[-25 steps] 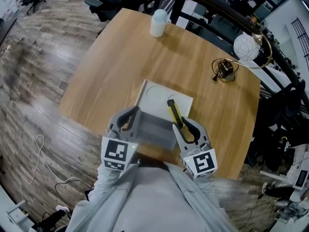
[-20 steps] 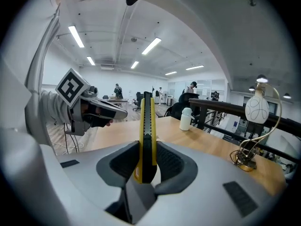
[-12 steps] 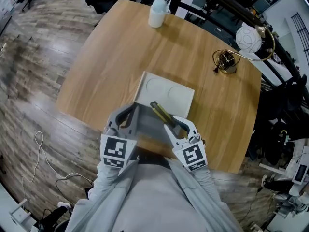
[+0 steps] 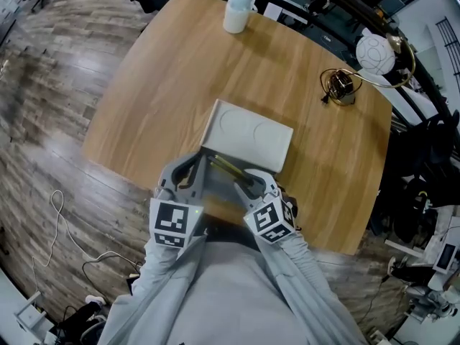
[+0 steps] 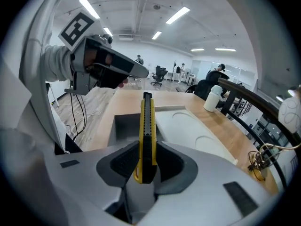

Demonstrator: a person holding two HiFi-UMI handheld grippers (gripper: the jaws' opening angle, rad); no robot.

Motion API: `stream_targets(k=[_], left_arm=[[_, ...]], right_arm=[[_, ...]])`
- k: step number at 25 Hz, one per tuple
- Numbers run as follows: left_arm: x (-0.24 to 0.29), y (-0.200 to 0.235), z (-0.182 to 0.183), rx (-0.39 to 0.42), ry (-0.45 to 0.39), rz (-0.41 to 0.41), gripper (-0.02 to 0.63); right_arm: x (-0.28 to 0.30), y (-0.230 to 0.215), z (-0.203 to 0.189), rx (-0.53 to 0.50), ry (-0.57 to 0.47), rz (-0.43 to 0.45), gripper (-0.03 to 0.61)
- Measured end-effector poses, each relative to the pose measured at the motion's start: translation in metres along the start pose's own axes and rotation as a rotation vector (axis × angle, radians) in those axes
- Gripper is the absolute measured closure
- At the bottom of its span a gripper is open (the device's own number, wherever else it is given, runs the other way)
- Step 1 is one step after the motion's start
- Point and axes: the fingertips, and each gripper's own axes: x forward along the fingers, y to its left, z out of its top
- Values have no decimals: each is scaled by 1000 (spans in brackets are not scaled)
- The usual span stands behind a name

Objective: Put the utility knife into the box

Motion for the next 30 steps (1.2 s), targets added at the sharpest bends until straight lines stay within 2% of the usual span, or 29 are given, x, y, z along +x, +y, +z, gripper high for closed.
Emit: stream_targets(k=[16, 30], left_arm=[[-1, 10, -14, -25, 19, 11, 595], [-3, 10, -12, -20, 11, 4, 594]], right_arm=[[44, 12, -43, -83, 281, 77, 454], [55, 13, -58, -133, 387, 60, 453]])
